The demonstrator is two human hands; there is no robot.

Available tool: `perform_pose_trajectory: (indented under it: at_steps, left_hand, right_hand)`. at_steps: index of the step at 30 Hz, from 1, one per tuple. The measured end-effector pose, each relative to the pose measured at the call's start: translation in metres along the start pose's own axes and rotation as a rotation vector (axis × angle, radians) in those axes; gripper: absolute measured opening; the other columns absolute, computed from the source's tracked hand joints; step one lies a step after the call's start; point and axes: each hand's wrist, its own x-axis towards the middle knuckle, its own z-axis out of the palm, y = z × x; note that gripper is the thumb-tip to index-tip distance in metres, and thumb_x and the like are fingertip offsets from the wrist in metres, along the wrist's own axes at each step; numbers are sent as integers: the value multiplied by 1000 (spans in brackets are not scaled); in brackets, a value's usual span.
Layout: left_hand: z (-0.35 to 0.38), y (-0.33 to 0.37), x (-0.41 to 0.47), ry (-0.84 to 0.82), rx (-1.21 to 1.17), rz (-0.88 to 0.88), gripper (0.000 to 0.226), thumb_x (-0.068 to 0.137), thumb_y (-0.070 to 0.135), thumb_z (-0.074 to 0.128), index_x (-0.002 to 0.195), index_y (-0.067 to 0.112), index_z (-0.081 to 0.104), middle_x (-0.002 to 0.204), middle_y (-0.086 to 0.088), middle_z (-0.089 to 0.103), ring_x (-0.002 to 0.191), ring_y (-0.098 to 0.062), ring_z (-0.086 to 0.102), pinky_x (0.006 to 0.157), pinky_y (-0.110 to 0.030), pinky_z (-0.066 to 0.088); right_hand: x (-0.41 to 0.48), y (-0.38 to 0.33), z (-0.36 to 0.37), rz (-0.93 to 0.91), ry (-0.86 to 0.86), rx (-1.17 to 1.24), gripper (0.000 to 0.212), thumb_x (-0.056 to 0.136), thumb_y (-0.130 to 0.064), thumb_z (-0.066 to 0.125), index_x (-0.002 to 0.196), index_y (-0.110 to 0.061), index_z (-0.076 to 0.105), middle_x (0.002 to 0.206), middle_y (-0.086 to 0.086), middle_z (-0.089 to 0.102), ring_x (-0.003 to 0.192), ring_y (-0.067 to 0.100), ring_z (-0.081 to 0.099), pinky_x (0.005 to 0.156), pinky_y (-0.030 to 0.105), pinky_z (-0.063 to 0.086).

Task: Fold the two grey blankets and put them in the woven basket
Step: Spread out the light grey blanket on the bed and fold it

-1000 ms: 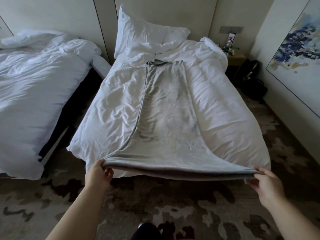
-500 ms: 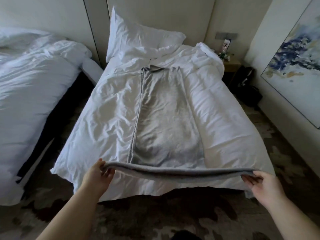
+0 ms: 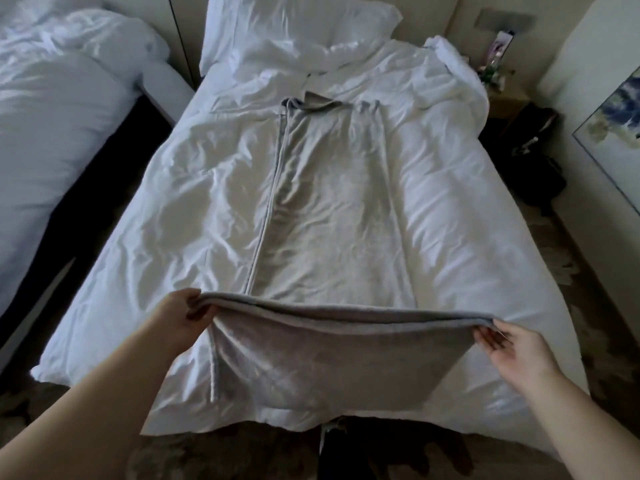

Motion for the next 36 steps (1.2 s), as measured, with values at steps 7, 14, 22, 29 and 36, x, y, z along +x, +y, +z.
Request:
perform_pose_trajectory:
  at_steps: [7,14,22,29,36]
  left_hand:
    - [50,-9,111,86,330,40,9,90,21,55,82,22,53,77,0,38,66,-12,42,74,-32,42]
    - [-30,-96,124,244,775,-11,53,78,17,76,125,16,52,98,-10,65,81,-25,59,55,-28,50]
    - [-85,-148,117,102,937,-64,29,76,22,78,100,9,67,85,-9,72,80,-26,68,72,-34,54]
    - [-84,-120,80,231,660,-20,12,82,10,68,83,3,59,75,-17,62,61,-28,60,39,-28,50]
    - [-69,-48,10,3,313,-67,22,88,2,60,108,-1,52,82,-17,63,44,-19,64,37,-27,52]
  right_hand:
    - [129,21,67,131,88,-272,23,98,-9,40,77,-8,48,77,4,47,72,14,51,51,23,55]
    - [140,106,12,218,12,-749,20,86,2,54,100,-13,60,95,6,63,85,20,59,81,34,44]
    - [116,163,-62,468,-33,-821,15,84,-11,67,99,-13,66,94,5,74,91,25,65,82,38,49]
    - [65,131,-68,278,82,-697,7,89,-14,57,93,-11,62,78,9,70,78,26,61,63,36,47]
    - [-23,68,-46,-6,36,-551,23,88,-2,57,111,0,60,85,17,60,73,32,58,59,38,46]
